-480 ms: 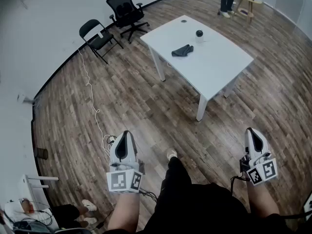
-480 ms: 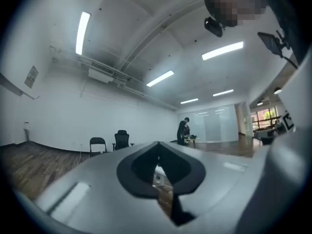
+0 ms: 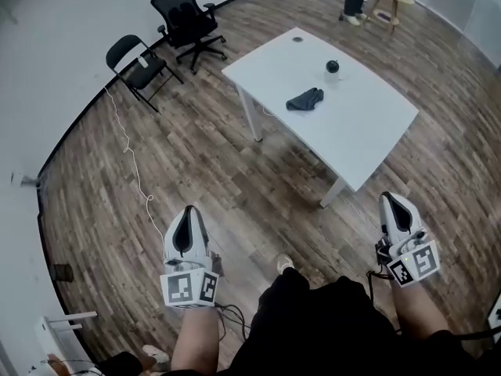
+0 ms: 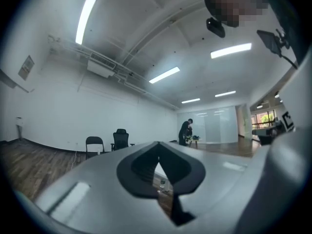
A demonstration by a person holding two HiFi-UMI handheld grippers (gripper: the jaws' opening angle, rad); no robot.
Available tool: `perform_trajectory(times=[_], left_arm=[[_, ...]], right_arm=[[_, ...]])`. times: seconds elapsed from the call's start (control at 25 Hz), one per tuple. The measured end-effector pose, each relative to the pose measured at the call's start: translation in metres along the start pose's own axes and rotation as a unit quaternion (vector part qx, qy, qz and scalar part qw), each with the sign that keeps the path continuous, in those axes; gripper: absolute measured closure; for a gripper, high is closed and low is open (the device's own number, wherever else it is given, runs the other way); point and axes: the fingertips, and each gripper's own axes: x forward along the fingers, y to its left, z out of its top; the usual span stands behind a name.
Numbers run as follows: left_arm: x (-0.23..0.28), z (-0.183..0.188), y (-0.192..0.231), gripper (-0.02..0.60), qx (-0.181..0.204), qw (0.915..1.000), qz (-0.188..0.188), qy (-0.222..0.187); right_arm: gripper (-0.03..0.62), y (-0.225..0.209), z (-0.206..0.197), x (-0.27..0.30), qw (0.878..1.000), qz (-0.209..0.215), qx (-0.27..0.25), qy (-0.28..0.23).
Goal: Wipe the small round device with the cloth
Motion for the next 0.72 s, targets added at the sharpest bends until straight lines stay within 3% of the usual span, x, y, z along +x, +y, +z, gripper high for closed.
perform_trajectory(times=[0.2, 0.48, 0.72], left_arm=[[0.036, 0.014, 0.036, 0.575, -0.012, 0.9996, 0.004, -0.025], [0.044, 0.004, 0.076, 0.575, -0.021, 0.9993, 0.031, -0.008], [0.044, -0.006, 0.097, 0.575, -0.002, 0.9989, 0.047, 0.0]], right_arm=[[0.592, 0.013, 0.011, 0.052, 1.0, 0.007, -0.013, -0.019], [0.592, 0.009, 0.002, 0.085, 0.999, 0.01, -0.031, -0.007], [0.592, -0.008, -0.016, 0.117, 1.0, 0.005, -0.02, -0.019]])
